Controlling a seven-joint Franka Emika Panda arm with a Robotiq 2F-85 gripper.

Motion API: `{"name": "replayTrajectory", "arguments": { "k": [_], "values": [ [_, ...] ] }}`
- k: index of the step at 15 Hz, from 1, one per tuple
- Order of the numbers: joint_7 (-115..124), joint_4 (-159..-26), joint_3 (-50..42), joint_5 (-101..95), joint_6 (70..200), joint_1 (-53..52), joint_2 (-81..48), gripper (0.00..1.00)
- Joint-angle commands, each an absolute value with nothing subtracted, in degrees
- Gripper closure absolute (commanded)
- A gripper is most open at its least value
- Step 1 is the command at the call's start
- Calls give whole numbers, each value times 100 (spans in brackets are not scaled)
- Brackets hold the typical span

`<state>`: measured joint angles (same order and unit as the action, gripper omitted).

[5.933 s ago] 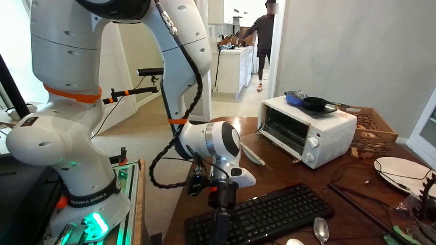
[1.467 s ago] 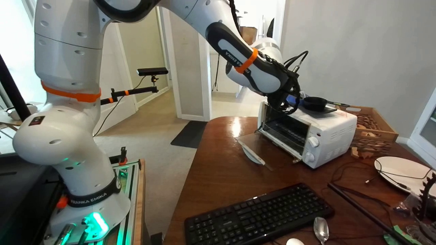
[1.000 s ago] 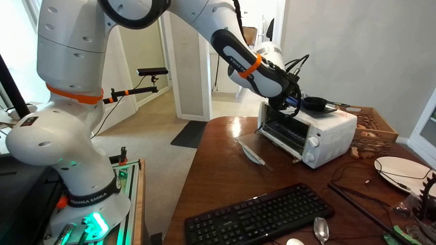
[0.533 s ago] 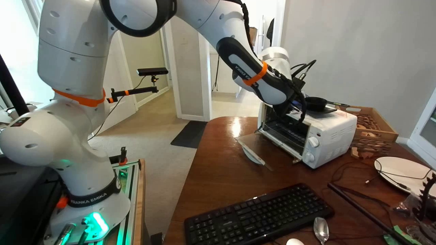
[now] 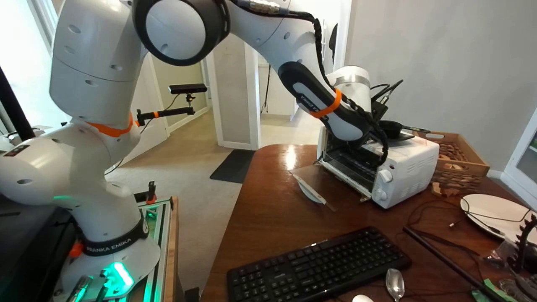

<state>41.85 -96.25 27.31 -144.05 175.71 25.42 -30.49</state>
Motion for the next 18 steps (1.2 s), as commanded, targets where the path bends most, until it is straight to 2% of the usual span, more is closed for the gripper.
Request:
{"name": "replayTrajectory", "arguments": {
  "k": [1,3,10,15,18],
  "values": [
    [3821,-9242,2902,-14405,17921,2756,-3443,91],
    [3753,-9161,2904,-14405,17984,2774,-3540,100],
    [3542,-9267,2934,-14400,18013,2825,-3405,98],
    [3263,-10049,3031,-14400,17691,2999,-2724,98],
    [3269,-10549,3435,-14400,17357,3364,-2339,98]
  ]
}}
